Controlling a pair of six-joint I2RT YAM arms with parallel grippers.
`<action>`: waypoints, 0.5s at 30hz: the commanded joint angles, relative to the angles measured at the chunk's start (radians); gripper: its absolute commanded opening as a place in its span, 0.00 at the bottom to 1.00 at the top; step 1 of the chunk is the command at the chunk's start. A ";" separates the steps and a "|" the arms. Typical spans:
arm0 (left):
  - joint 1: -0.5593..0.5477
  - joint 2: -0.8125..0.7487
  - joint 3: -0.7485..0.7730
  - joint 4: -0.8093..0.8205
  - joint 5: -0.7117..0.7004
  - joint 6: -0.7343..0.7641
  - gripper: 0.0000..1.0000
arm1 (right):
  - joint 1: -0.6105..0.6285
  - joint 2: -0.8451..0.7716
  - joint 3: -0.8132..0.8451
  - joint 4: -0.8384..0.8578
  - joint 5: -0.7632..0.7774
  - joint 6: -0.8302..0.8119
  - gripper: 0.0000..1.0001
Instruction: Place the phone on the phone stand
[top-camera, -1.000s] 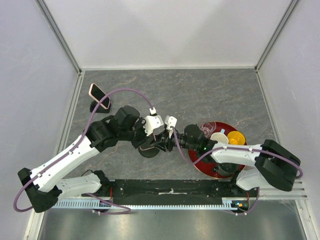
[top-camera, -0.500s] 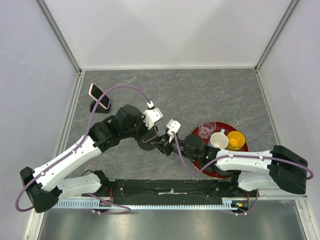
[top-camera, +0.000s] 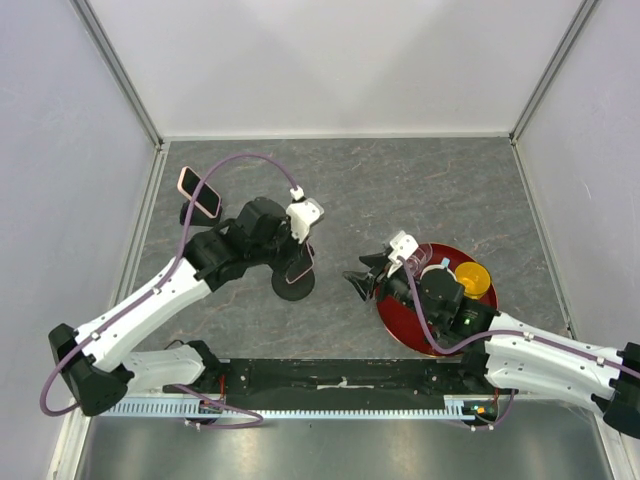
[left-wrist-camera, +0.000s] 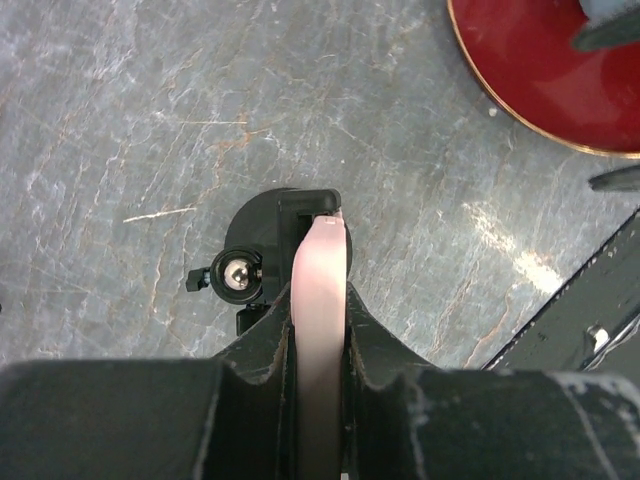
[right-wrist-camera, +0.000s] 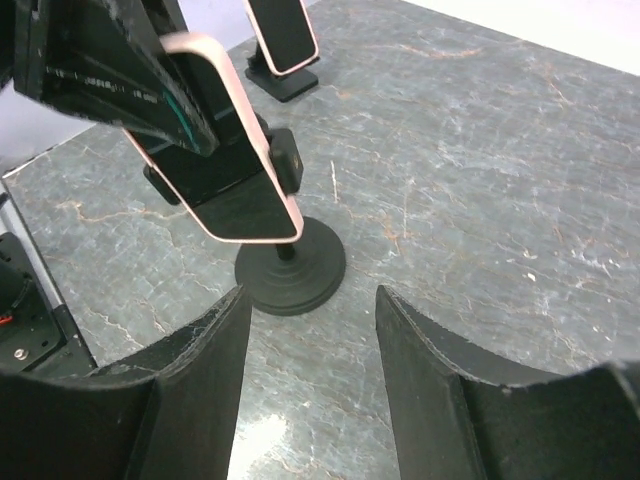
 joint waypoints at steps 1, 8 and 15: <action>0.075 0.037 0.145 -0.016 -0.080 -0.114 0.02 | -0.022 -0.019 -0.016 -0.071 -0.022 0.023 0.60; 0.326 0.019 0.214 -0.079 -0.118 -0.189 0.02 | -0.028 -0.007 0.001 -0.074 -0.087 0.034 0.61; 0.688 0.007 0.205 -0.011 0.009 -0.132 0.02 | -0.030 0.001 0.027 -0.088 -0.146 0.008 0.62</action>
